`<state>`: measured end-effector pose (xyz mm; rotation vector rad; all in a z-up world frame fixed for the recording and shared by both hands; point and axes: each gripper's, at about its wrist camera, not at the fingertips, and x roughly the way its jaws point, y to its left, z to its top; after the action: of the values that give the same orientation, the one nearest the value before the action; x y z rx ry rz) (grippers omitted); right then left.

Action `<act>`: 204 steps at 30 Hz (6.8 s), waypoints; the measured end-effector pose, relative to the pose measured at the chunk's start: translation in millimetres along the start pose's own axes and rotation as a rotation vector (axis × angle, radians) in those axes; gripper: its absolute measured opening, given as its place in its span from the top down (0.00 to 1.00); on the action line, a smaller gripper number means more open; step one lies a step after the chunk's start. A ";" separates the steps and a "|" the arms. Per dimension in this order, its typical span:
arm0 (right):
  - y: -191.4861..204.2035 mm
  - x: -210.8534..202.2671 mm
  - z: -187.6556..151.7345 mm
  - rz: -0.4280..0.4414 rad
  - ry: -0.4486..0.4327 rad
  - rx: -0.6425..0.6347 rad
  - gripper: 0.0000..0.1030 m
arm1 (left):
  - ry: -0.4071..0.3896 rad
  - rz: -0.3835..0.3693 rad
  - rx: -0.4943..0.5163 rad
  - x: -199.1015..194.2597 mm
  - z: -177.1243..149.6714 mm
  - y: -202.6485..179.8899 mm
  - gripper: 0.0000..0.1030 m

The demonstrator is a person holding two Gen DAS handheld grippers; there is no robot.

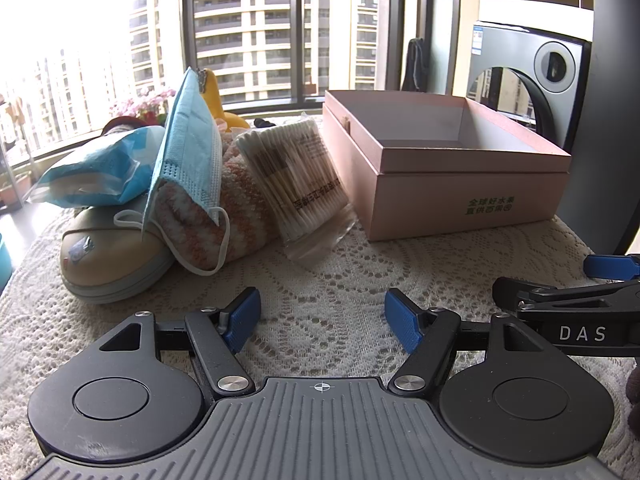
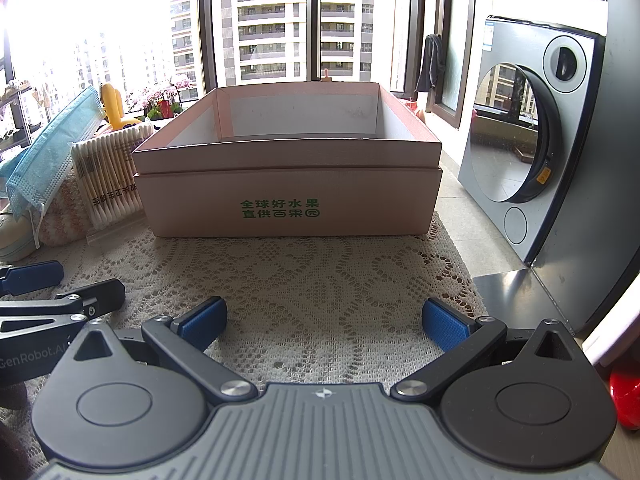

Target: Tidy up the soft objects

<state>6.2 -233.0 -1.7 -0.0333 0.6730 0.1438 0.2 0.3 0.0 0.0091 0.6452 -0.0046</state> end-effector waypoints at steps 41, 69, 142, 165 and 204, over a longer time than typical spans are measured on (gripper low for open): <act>0.0 0.5 -0.1 0.000 0.000 0.000 0.00 | 0.000 0.002 0.002 -1.5 -0.5 1.9 0.27; -3.1 7.8 16.8 0.047 0.118 -0.055 0.00 | -0.004 -0.075 -0.027 -7.5 0.9 8.8 0.30; -110.0 -118.6 6.7 0.209 -0.101 0.033 0.96 | -0.161 -0.352 0.027 15.3 153.1 -42.0 0.39; -36.4 40.1 155.8 0.182 -0.011 0.004 0.51 | -0.177 -0.237 -0.269 9.3 111.7 77.4 0.40; 37.8 -39.4 100.3 0.288 -0.110 -0.237 0.92 | -0.114 -0.210 -0.121 -0.8 37.3 68.8 0.40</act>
<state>32.4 -192.6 101.9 -0.1547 0.5454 0.4991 22.4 68.7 30.8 -0.1745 0.5297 -0.1682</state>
